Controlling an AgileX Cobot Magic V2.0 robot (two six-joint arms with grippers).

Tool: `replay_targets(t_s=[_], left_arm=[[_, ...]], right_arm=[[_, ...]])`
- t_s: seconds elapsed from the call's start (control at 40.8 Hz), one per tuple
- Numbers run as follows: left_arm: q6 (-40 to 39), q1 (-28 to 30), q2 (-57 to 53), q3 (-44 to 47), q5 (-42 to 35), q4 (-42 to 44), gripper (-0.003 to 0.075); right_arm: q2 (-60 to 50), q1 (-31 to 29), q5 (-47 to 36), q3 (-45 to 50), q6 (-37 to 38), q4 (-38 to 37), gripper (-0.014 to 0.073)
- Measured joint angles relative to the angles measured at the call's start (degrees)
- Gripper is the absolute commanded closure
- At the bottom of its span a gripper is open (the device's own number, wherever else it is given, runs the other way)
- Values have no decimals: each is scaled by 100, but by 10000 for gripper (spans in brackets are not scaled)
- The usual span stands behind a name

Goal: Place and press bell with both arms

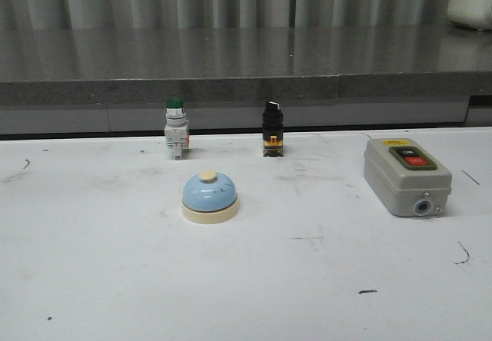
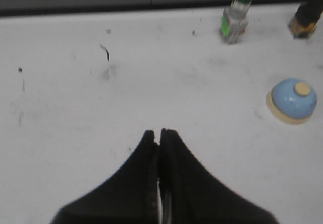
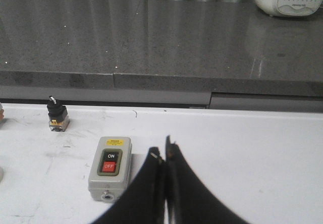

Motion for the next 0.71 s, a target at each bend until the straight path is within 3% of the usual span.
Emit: replay_targets(t_s=[0.367, 0.71], left_arm=[[0, 0, -2313, 610, -280, 0, 740], [-12, 0, -2498, 644, -269, 0, 740]], right_arm=[[1973, 204, -222, -215, 0, 679, 655], [4852, 1915, -744, -1458, 0, 794, 655]])
